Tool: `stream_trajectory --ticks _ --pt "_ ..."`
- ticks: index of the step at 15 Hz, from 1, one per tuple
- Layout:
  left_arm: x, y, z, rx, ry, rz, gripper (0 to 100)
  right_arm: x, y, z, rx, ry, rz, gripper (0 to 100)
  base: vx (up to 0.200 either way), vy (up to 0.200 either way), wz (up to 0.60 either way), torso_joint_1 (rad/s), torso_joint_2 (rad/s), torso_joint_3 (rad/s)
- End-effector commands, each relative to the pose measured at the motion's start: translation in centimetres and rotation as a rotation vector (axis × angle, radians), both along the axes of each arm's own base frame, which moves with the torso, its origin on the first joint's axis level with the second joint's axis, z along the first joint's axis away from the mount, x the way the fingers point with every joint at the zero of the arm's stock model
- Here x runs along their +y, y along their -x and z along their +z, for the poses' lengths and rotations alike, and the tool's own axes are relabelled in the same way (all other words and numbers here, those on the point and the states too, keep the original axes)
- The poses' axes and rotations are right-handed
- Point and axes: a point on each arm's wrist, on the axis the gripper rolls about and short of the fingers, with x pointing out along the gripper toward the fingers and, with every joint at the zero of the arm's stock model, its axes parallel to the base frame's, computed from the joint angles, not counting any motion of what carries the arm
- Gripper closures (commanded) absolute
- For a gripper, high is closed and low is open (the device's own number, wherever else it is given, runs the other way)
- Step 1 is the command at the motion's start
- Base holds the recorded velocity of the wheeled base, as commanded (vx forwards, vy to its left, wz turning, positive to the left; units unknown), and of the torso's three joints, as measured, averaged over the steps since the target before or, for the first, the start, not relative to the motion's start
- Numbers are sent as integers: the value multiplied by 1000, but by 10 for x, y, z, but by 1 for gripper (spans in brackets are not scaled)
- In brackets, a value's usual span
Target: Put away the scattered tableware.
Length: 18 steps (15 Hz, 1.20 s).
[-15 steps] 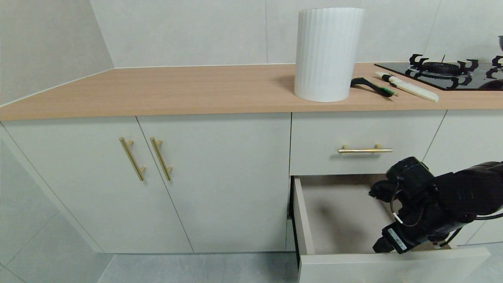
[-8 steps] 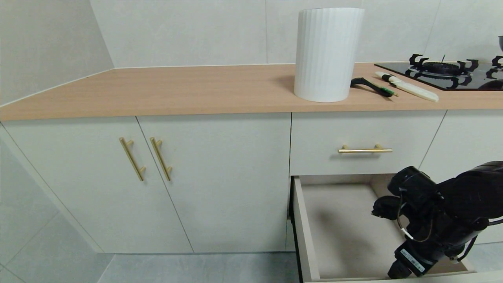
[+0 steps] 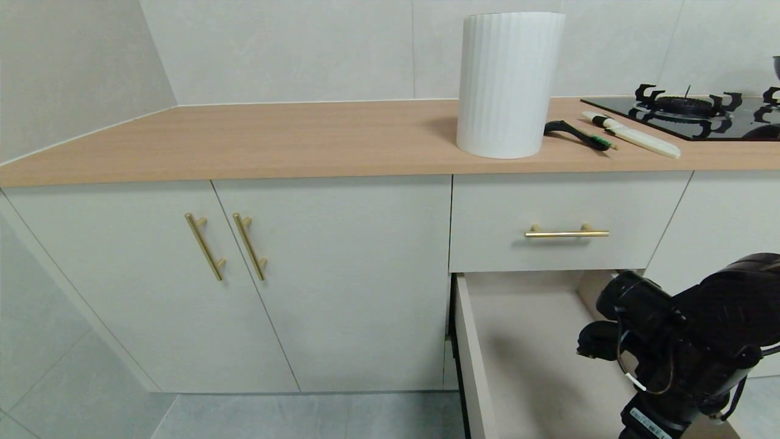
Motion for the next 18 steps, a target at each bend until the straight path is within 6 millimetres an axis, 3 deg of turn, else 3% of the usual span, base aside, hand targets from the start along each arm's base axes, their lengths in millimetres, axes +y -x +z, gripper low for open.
stream_trajectory --ticks 1,5,8,12,15,18 --pt "0 0 0 0 0 0 0 1 -1 1 -10 -3 3 0 0 0 0 0 0 0" --pt "0 0 0 0 0 0 0 2 -4 10 -58 -17 -7 0 0 0 0 0 0 0" --pt "0 0 0 0 0 0 0 -3 -6 41 -186 -87 -77 0 0 0 0 0 0 0" --pt "0 0 0 0 0 0 0 -11 3 101 -527 -313 -226 0 0 0 0 0 0 0" --pt "0 0 0 0 0 0 0 -22 9 126 -759 -446 -243 0 0 0 0 0 0 0" --pt "0 0 0 0 0 0 0 -29 10 134 -877 -489 -255 0 0 0 0 0 0 0"
